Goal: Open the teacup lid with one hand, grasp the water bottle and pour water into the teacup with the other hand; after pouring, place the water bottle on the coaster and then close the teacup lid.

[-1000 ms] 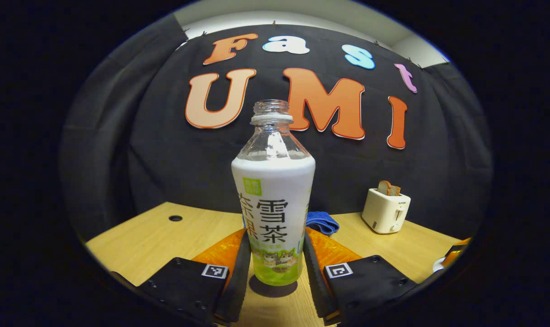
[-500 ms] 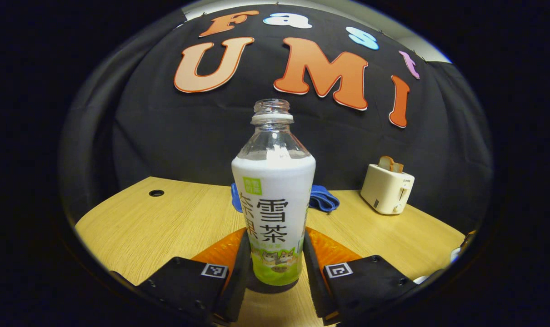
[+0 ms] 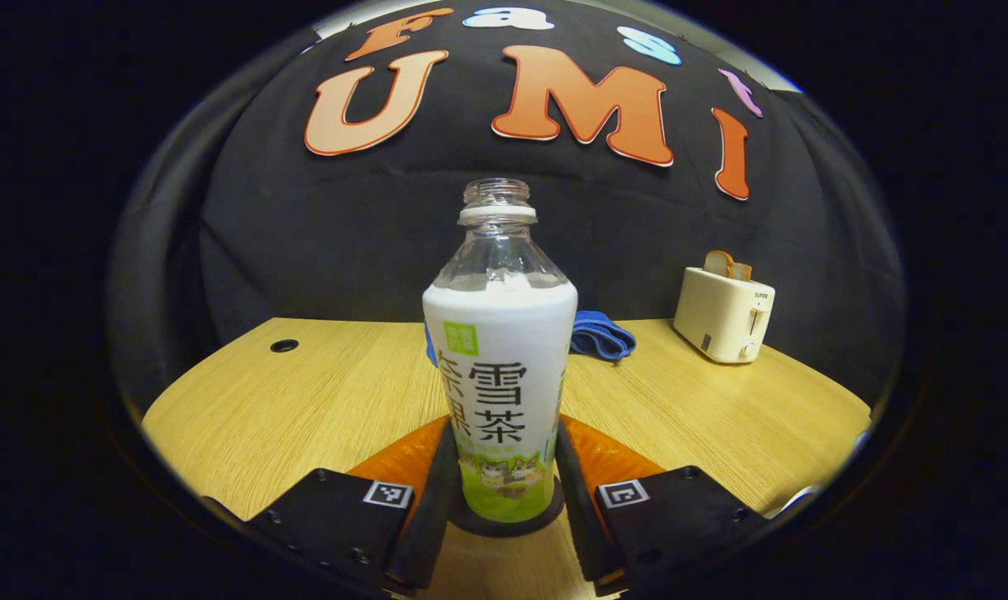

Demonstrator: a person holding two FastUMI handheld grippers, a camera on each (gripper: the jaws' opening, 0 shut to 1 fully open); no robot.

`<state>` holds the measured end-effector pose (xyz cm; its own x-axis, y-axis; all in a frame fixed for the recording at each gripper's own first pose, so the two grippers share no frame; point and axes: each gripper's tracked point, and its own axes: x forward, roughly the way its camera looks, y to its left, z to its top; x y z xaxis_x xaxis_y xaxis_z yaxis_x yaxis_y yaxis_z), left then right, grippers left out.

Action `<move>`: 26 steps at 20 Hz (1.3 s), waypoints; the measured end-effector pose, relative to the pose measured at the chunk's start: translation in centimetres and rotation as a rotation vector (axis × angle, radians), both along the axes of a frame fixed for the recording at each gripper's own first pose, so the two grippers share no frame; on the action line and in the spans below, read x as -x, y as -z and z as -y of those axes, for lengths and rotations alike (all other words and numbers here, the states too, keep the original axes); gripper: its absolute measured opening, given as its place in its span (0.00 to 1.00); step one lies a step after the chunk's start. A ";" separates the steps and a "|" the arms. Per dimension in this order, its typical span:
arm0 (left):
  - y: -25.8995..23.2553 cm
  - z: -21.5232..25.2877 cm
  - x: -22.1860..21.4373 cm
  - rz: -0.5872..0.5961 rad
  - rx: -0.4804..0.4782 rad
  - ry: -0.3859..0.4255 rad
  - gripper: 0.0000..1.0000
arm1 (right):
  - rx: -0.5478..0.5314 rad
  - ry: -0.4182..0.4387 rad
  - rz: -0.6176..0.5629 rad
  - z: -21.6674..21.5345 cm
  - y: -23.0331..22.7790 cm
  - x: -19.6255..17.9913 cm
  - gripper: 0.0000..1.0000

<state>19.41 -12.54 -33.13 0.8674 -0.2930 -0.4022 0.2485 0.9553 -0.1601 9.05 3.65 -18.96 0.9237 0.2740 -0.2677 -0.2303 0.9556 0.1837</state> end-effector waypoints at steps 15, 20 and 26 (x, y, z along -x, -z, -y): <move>-2.3 -1.7 1.0 0.138 -0.107 -0.031 0.96 | 0.012 -0.060 -0.033 -3.7 2.0 -1.2 0.18; -3.7 -2.8 1.6 0.181 -0.088 -0.073 0.97 | 0.012 -0.077 -0.044 -4.9 2.9 -1.0 0.18; -4.5 -2.9 3.1 0.183 -0.043 -0.080 0.97 | 0.054 -0.086 -0.072 -5.6 4.8 -0.5 0.19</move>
<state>16.29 -9.65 -28.61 0.9471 -0.2060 -0.2460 0.1926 0.9782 -0.0778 9.55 9.29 -23.74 0.8751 0.3348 -0.3493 -0.3000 0.9419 0.1514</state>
